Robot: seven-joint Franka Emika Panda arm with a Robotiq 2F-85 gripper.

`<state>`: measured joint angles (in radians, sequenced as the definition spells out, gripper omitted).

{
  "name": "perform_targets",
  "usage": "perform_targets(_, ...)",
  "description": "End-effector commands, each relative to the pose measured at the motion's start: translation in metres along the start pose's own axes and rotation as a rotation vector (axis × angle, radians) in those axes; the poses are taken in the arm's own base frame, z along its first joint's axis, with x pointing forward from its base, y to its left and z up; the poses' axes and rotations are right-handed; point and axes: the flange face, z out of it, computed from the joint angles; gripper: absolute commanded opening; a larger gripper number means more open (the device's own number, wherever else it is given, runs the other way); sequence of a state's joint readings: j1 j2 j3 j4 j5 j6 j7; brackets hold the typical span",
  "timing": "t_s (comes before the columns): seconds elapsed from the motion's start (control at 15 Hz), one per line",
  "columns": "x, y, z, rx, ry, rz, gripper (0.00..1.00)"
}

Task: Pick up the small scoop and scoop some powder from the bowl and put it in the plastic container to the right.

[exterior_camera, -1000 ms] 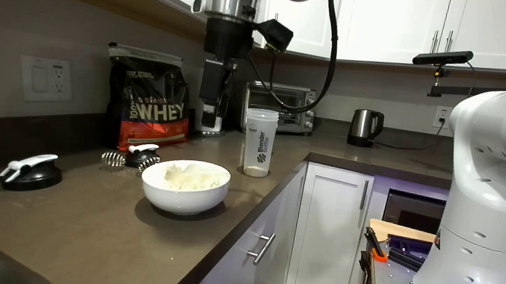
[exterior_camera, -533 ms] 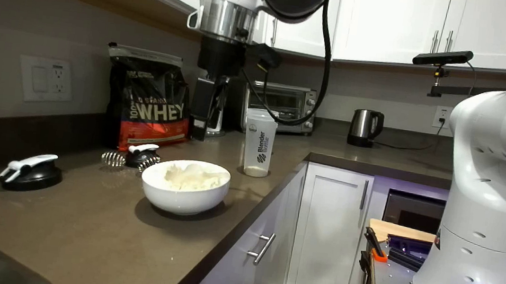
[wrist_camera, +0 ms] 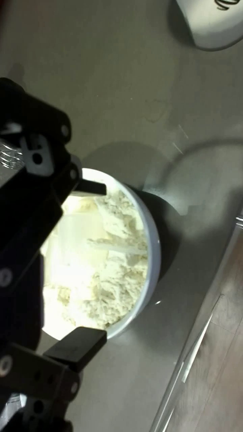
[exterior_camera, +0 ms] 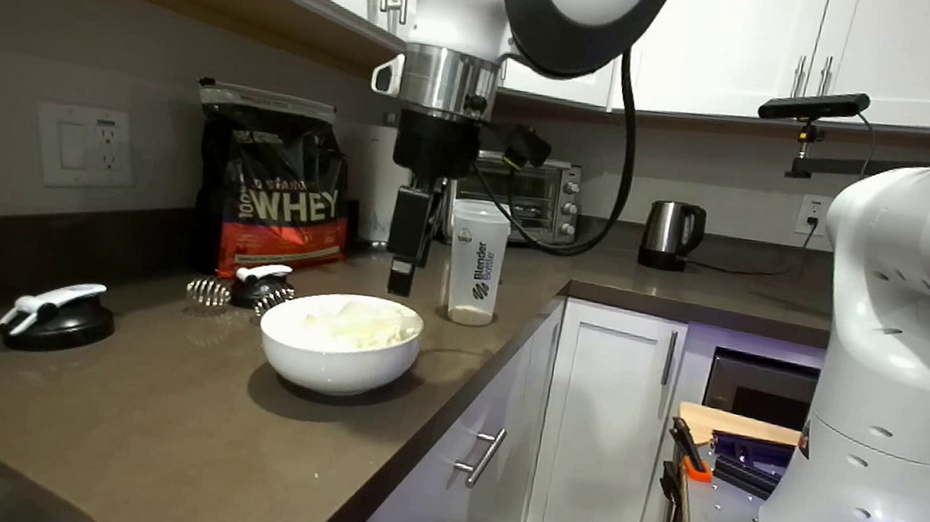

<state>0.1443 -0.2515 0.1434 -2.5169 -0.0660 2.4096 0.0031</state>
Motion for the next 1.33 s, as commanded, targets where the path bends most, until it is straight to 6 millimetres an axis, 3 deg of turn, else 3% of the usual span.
perform_targets(0.0,-0.014,0.004,0.000,-0.026,0.031,0.002,0.68)
perform_targets(0.27,-0.004,0.015,0.000,-0.031,0.058,0.016,0.40)
perform_targets(0.33,-0.005,0.016,0.000,-0.034,0.064,0.018,0.41)
perform_targets(0.47,-0.002,0.019,0.002,-0.036,0.073,0.017,0.30)
perform_targets(0.6,-0.005,0.015,0.005,-0.033,0.079,0.015,0.31)
perform_targets(0.67,-0.006,0.012,0.008,-0.028,0.079,0.013,0.45)
perform_targets(0.93,-0.009,0.004,0.016,-0.022,0.076,0.000,0.53)
perform_targets(1.0,-0.011,0.002,0.018,-0.021,0.075,-0.001,0.36)
perform_targets(1.07,-0.013,0.000,0.019,-0.021,0.074,-0.003,0.26)
perform_targets(1.2,-0.017,-0.004,0.022,-0.020,0.070,-0.007,0.18)
perform_targets(1.27,-0.018,-0.005,0.024,-0.020,0.069,-0.009,0.24)
